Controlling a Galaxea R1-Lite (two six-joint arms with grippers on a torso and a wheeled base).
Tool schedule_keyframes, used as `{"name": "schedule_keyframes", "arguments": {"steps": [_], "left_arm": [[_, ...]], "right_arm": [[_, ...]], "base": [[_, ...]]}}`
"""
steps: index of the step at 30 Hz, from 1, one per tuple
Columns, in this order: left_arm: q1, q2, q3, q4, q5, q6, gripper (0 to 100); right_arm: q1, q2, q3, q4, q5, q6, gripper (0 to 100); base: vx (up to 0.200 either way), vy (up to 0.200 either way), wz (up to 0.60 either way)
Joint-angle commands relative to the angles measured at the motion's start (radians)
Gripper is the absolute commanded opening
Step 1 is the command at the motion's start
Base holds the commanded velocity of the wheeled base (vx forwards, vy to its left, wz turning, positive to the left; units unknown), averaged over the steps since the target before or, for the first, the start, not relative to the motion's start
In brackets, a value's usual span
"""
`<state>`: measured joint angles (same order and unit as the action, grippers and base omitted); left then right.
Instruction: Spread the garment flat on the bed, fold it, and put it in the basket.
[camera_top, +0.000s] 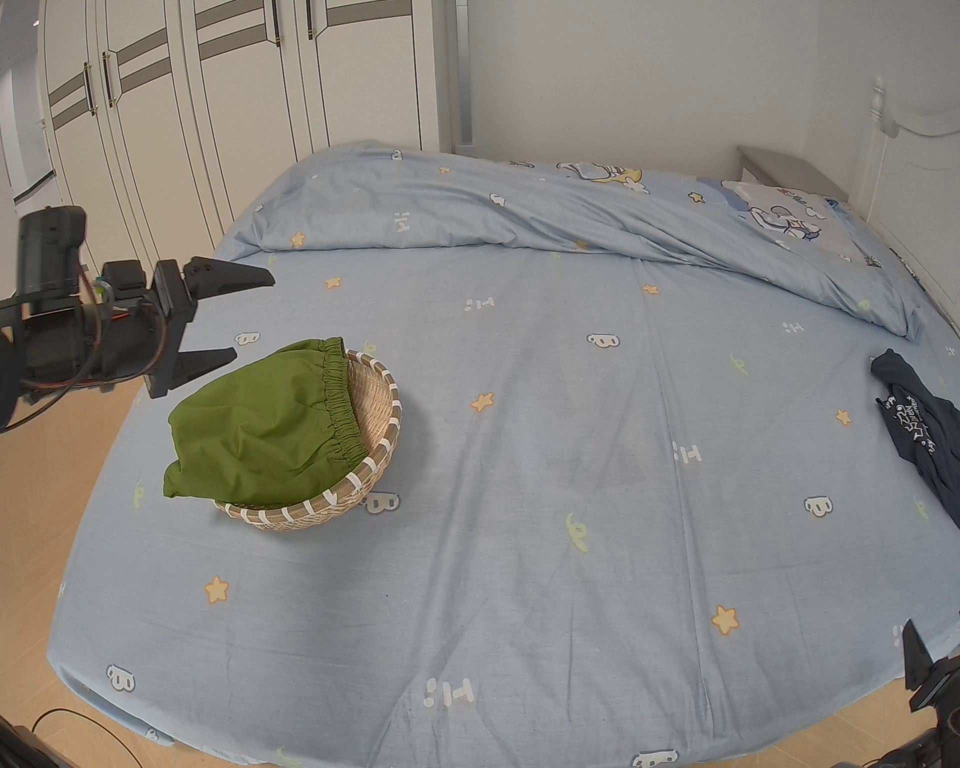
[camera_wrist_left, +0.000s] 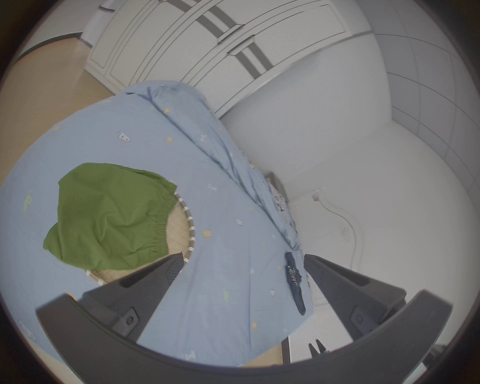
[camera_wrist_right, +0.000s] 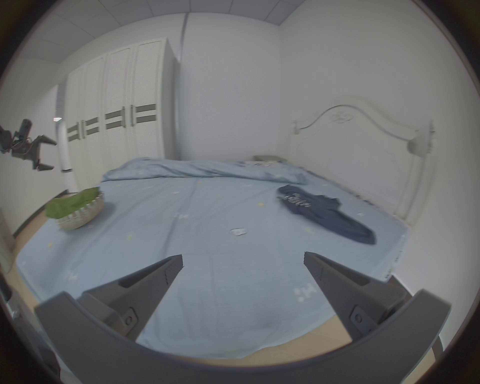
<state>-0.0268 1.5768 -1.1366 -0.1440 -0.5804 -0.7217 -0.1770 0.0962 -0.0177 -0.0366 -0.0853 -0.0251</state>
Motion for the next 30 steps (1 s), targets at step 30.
{"name": "schedule_keyframes", "arguments": {"steps": [30], "left_arm": [[-0.125,-1.489,0.983,0.320,0.360,0.771,100]], "right_arm": [[0.183,-0.082,-0.001,0.061,0.116,-0.003,100]], "base": [[0.000,0.000,0.00]]}}
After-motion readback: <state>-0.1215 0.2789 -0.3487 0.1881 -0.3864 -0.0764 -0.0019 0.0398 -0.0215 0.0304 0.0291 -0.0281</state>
